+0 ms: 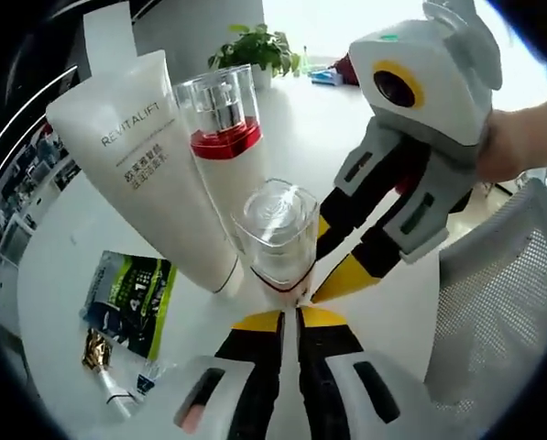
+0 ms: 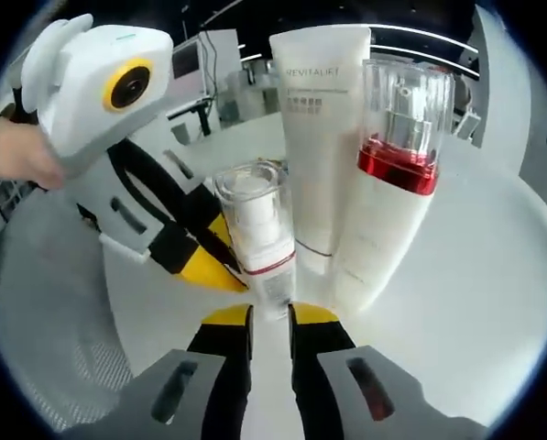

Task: Arrange the skincare products in the storage area until every visible bottle or jar stands upright without overlapping.

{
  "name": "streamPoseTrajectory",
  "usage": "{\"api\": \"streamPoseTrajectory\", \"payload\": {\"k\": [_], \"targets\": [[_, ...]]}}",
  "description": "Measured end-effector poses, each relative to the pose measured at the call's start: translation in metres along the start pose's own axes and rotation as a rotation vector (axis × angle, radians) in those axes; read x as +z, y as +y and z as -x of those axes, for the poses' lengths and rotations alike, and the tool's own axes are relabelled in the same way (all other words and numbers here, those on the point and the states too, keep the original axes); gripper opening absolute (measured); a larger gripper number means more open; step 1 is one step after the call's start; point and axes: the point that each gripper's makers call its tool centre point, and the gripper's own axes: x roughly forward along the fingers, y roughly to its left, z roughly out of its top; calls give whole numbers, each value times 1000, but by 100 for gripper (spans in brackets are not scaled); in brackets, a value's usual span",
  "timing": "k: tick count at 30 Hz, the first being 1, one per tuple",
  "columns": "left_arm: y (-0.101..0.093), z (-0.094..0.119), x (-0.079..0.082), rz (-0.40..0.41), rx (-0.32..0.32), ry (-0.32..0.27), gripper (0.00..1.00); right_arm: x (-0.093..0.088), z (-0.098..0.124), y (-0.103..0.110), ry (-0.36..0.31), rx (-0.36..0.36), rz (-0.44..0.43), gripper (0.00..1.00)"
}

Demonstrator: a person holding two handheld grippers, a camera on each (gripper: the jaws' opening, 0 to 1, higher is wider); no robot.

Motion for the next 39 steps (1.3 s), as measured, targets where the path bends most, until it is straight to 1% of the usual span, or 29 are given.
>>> {"api": "streamPoseTrajectory", "payload": {"k": [3, 9, 17, 27, 33, 35, 36, 39], "targets": [[2, -3, 1, 1, 5, -4, 9, 1, -2, -6, -2, -5, -4, 14], [3, -6, 1, 10, 4, -1, 10, 2, -5, -9, 0, -3, -3, 14], [12, -11, 1, 16, 11, -4, 10, 3, -9, -13, 2, -3, -2, 15], [10, -11, -2, 15, 4, 7, 10, 3, -8, -13, 5, -1, 0, 17], [7, -4, -4, 19, 7, 16, 15, -1, -1, -8, 19, -4, 9, 20], [6, 0, -5, 25, 11, 20, 18, -3, 3, -6, 25, -6, 1, 22], [6, 2, -6, 32, 8, 20, 17, -4, 5, -4, 26, -8, -3, 24], [3, 8, -7, 51, 2, 14, 19, -3, 10, 2, 22, -7, -11, 28]]}}
